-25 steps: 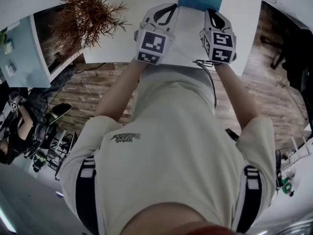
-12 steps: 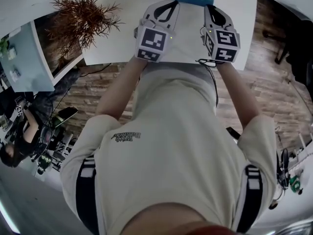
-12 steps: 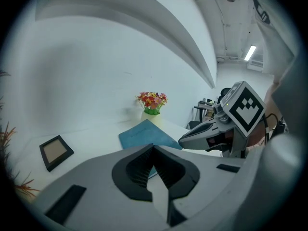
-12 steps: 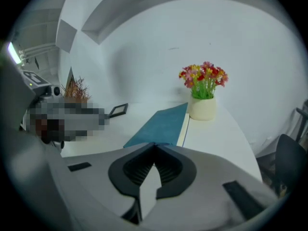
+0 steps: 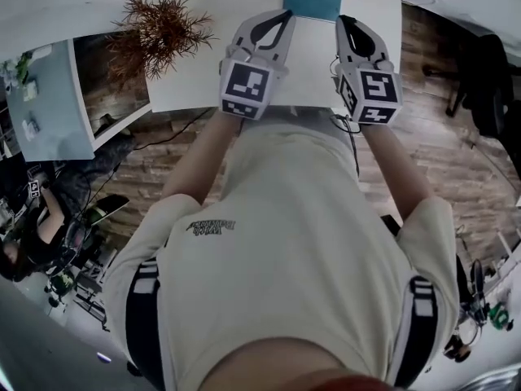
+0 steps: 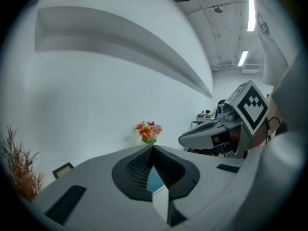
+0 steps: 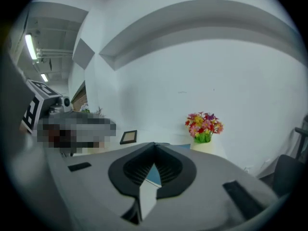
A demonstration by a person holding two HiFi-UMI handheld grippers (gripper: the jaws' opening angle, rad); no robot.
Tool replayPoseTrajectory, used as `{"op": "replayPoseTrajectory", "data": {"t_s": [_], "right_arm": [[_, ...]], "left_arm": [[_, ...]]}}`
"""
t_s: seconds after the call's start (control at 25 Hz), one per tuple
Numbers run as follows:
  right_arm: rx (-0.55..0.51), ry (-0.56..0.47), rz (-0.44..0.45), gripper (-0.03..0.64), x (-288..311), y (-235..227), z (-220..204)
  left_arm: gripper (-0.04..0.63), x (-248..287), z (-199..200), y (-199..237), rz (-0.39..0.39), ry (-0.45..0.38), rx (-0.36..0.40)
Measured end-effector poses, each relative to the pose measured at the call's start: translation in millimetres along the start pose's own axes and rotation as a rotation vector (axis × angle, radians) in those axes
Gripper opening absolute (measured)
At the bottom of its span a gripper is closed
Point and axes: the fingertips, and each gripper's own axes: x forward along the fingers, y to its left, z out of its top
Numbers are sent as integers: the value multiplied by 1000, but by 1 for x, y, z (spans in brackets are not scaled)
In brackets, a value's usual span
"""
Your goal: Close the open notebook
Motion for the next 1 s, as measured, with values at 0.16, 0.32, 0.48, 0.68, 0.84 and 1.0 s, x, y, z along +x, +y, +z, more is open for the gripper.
{"op": "replayPoseTrajectory", "data": {"t_s": [0.16,0.32,0.48,0.68,0.84,1.0], "right_arm": [[-19,-59,19,5,-24,17,36],[-54,-128,34,5,-43,22,68],[-78,-189,48,5,-61,31,92],[-123,-268,65,3,-79,50,116],[-155,-359,78,3,-93,62,135],[-163,-404,106,2,-104,68,142]], "left_arm": [[14,-23,38,0,14,-67,25],[14,-38,71,-1,37,-137,37],[14,-56,95,-3,49,-184,50],[14,-78,111,0,68,-218,64],[14,-87,117,-2,93,-232,101],[14,-94,121,-9,110,-239,129]]}}
